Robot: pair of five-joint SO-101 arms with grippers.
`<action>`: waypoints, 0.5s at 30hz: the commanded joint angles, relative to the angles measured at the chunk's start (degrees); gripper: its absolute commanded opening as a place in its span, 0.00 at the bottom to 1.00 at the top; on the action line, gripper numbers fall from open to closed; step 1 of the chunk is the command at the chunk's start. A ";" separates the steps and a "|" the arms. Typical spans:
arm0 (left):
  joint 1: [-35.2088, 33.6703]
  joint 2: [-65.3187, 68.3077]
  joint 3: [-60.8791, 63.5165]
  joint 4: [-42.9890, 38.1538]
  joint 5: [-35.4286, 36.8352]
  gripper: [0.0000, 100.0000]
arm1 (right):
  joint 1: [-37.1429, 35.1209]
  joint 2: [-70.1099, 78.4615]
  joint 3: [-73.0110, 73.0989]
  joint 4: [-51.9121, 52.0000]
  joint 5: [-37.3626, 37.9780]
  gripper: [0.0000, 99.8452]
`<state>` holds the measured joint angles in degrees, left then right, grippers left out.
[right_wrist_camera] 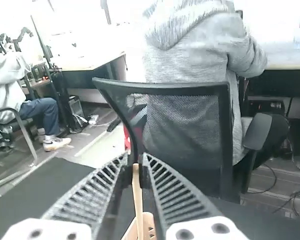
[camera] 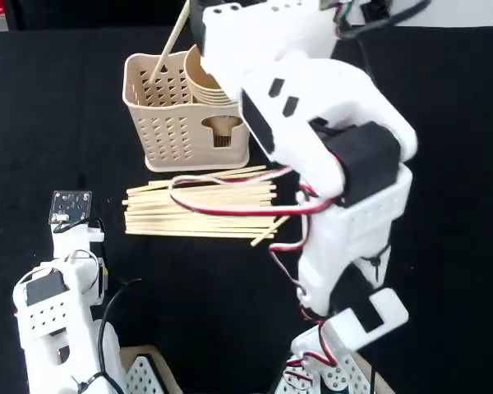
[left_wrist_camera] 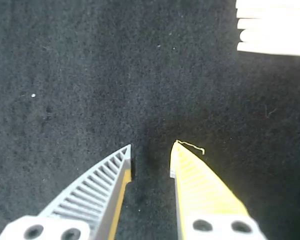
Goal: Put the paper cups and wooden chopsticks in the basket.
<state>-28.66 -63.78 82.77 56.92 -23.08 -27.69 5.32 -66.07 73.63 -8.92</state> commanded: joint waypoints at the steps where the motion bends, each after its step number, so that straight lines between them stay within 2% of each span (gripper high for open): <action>1: -0.22 -0.70 -0.22 -0.09 -0.35 0.13 | -0.62 1.36 -2.33 -1.76 1.14 0.01; 6: -0.40 -0.70 -0.22 -0.09 -0.35 0.13 | -0.44 6.64 -2.51 -1.67 1.23 0.01; 11: -0.40 -0.70 -0.22 -0.18 -0.35 0.14 | -1.05 10.33 -2.59 -1.32 8.00 0.02; 15: -0.48 -0.70 -0.22 -0.18 -0.35 0.14 | -2.46 10.86 -2.77 1.41 8.79 0.20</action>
<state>-28.66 -63.78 82.77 56.92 -23.08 -28.75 16.31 -66.07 74.07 -1.01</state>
